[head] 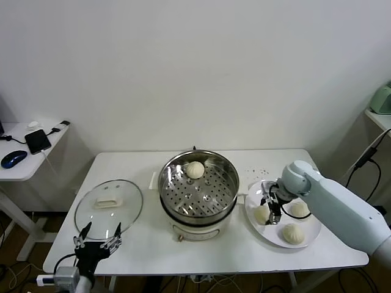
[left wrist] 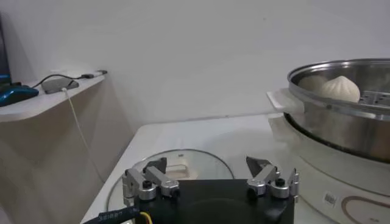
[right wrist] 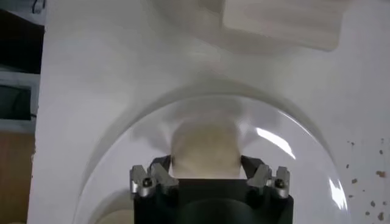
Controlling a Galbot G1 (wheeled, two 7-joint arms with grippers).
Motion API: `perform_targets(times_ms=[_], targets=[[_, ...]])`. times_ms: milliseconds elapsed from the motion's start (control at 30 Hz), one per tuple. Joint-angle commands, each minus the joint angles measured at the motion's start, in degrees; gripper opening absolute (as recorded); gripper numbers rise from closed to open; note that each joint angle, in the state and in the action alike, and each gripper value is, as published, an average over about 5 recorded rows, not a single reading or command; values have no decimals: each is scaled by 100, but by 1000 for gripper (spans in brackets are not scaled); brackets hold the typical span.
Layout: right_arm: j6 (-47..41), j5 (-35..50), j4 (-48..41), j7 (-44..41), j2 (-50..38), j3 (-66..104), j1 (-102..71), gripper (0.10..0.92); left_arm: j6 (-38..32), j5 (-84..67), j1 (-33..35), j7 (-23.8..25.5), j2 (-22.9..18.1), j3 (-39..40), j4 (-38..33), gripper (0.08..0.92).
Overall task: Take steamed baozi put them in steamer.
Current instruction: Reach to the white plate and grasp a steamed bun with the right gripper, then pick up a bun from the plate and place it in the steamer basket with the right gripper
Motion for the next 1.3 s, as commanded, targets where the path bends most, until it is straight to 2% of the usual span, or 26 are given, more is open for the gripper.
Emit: perform_targets(times_ms=[33,233,400,567,700,833,1067,1300], targets=[[-1,17,21,16,-32,18,-3,597,1,3,-5,-4,-3,12,-3,823],[-185,570,315,-63,-469,-300,741,586,-7,18,-78,-11,-9,54,8,823],[-534,1546,583,-286,-777,-1177,2230,585,-36,122,-146,-21,-24,57,-11,823],[-933,2570,661,-566,-594,-2578,4066,585,-38,127,-190,-32,-14,40,-44,823],[-1261,3428,705,-595,-97,-3568,5248,585,-43,125,-233,-44,-19,45,-65,823],[-1595,4044,684,-557,559,-3932,5687,585,-53,103,-266,-58,-16,52,-52,823],[-1873,4439,-58,-311,2089,-4048,5587,585,-33,-22,-344,-53,6,-18,-66,823],[-1933,4330,-1016,-60,3394,-4281,5121,585,-13,-129,-414,-43,15,-56,-69,823]])
